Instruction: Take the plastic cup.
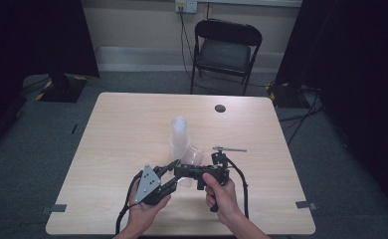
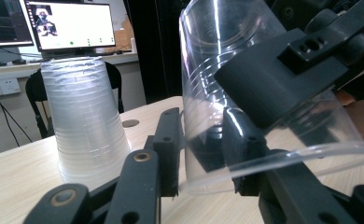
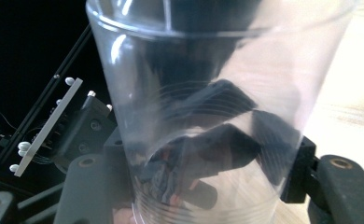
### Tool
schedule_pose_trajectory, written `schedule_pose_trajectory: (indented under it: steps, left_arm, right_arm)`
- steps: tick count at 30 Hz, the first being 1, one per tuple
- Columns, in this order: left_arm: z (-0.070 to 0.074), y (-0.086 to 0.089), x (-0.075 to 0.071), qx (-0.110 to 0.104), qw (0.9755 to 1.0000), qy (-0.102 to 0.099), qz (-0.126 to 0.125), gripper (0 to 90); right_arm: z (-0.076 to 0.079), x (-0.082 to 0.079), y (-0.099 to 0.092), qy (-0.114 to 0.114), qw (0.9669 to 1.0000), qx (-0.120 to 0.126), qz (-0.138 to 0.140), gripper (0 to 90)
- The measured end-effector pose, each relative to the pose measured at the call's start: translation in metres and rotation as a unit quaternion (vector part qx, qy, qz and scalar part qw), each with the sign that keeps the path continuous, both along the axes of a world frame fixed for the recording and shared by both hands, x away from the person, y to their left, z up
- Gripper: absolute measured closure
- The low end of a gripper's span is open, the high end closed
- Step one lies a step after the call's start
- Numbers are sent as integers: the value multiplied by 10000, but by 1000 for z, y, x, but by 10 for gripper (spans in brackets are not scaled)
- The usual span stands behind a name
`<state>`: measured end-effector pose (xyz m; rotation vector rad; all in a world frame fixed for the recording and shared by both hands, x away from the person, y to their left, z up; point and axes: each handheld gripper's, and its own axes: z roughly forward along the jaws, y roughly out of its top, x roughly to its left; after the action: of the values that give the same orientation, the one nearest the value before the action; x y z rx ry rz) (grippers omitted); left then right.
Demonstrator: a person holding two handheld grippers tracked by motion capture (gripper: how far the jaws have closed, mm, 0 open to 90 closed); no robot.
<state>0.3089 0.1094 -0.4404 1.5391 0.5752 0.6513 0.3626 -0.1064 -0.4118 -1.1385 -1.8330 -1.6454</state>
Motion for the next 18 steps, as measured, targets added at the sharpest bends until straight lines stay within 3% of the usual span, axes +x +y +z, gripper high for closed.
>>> schedule_pose_trajectory:
  steps: [7,18]
  left_arm:
    - [-2,1,-1,-31,10000,10,50,781]
    - [-2,6,3,-163,9998,139,9,855]
  right_arm:
    - [-2,0,2,56,10000,-3,62,329]
    - [1,-3,8,-400,9989,-238,-27,177]
